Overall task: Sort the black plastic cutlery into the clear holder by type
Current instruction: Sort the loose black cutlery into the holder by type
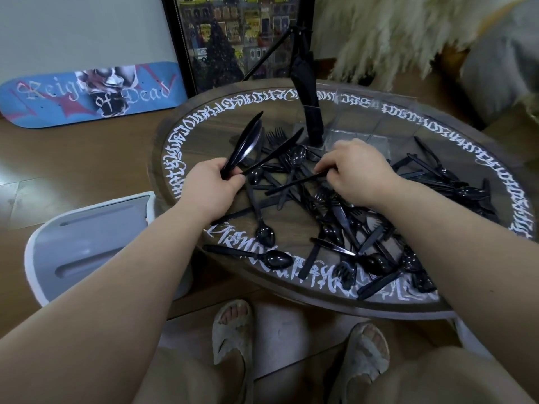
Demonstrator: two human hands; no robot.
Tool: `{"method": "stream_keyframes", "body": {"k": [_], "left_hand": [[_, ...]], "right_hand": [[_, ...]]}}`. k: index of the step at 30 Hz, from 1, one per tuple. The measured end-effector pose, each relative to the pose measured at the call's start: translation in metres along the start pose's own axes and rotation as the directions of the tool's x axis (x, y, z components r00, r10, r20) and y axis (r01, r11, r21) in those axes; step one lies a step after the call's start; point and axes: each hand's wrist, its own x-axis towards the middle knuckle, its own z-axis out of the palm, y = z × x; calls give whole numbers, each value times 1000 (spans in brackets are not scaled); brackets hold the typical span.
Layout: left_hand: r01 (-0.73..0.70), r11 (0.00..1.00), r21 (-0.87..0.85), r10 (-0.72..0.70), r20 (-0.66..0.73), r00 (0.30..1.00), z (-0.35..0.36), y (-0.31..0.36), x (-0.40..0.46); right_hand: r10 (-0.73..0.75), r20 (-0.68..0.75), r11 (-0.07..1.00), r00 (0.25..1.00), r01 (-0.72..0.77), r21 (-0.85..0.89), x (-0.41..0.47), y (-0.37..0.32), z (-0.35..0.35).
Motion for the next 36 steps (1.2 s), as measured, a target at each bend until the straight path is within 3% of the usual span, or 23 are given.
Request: {"method": "stream_keyframes", "body": {"k": [4, 8, 13, 20, 22, 25, 28, 30, 31, 33, 36], "left_hand": [[-62, 998, -8, 63, 90, 994, 11, 18, -8], [-109, 993, -36, 114, 193, 974, 20, 29, -15], [-97, 972, -215, 162, 311, 936, 26, 35, -22], [-92, 964, -248, 147, 216, 965, 39, 49, -26], [-37, 948, -317, 116, 235, 965, 42, 51, -26], [3, 931, -365, 101, 265, 959, 46, 51, -25], [11, 935, -354, 102, 298, 949, 50, 51, -24], [19, 940, -340, 96, 321, 942, 52, 50, -23], [24, 942, -335, 94, 331, 939, 53, 49, -23], [44, 935, -352, 86, 343, 935, 56, 49, -23], [74, 930, -360, 65, 360, 931, 57, 48, -22]], "right_hand": [[-4, -12, 992, 1000, 5, 124, -11, 0, -10], [125, -83, 933, 989, -89, 348, -20, 4, -11], [267, -138, 869, 954, -177, 462, -29, 17, -8], [446, -189, 762, 875, -261, 593, -35, 30, 4], [528, -167, 665, 833, -283, 692, -36, 31, 9], [617, -79, 428, 783, -249, 869, -39, 33, 17], [676, 79, 50, 733, -153, 987, -40, 33, 25], [660, 192, -208, 726, -70, 976, -41, 34, 27], [639, 223, -284, 736, -44, 958, -40, 34, 28], [594, 240, -330, 768, -39, 943, -39, 36, 28], [550, 226, -275, 804, -81, 958, -39, 36, 29]]}}
